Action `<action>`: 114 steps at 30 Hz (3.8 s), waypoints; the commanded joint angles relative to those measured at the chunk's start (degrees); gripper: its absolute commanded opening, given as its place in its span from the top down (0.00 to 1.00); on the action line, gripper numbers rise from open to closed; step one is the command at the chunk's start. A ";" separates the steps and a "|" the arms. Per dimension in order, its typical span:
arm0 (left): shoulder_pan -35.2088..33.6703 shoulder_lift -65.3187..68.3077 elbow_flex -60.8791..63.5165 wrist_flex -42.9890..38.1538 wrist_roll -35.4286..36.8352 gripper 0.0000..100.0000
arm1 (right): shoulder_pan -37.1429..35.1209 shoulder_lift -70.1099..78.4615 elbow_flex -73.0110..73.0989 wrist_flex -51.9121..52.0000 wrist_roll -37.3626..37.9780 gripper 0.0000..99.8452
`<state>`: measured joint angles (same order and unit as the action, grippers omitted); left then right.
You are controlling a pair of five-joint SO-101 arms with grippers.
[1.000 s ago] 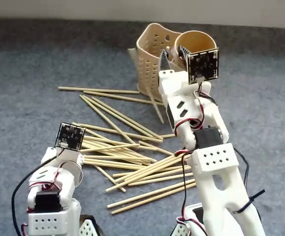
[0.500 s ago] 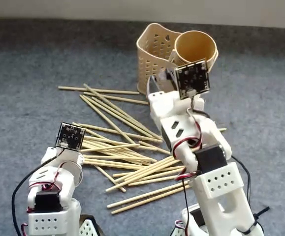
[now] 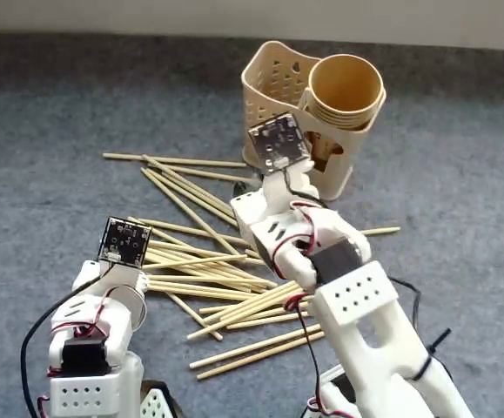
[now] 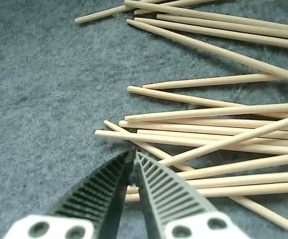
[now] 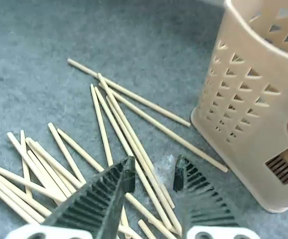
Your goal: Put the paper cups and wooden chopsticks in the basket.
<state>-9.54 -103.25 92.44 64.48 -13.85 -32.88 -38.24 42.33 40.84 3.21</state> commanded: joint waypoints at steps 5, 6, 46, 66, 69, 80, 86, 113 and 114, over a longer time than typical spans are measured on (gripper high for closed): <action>-0.57 -0.57 -0.48 -0.26 -0.35 0.99 | -2.42 10.95 -3.21 0.04 2.90 0.86; -0.57 -0.57 -0.48 -0.26 -0.35 0.99 | -2.51 12.62 -4.18 0.04 2.90 0.86; -4.88 -0.57 -0.57 -0.35 -0.35 0.99 | -7.87 55.87 -38.29 5.76 3.08 0.99; -4.88 -0.57 -0.57 -0.35 -0.35 0.99 | -4.97 32.22 -37.67 29.41 2.90 0.99; -4.79 -0.57 -0.57 -0.35 -0.35 0.99 | -4.79 29.58 -37.67 32.57 3.16 0.99; -4.79 -0.57 -0.57 -0.35 -0.35 0.99 | -2.59 31.16 -33.01 39.16 5.36 0.99; -4.79 -0.57 -0.57 -0.35 -0.35 0.99 | -2.51 41.27 -28.18 40.75 11.78 0.99; -4.79 -0.57 -0.57 -0.35 -0.35 0.99 | -2.51 16.84 -28.35 43.65 16.53 1.00; -4.79 -0.57 -0.57 -0.35 -0.35 0.99 | -2.51 15.60 -28.35 41.71 16.44 1.00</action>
<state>-13.85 -103.25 92.44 64.48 -13.85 -36.04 -17.23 14.29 85.49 18.86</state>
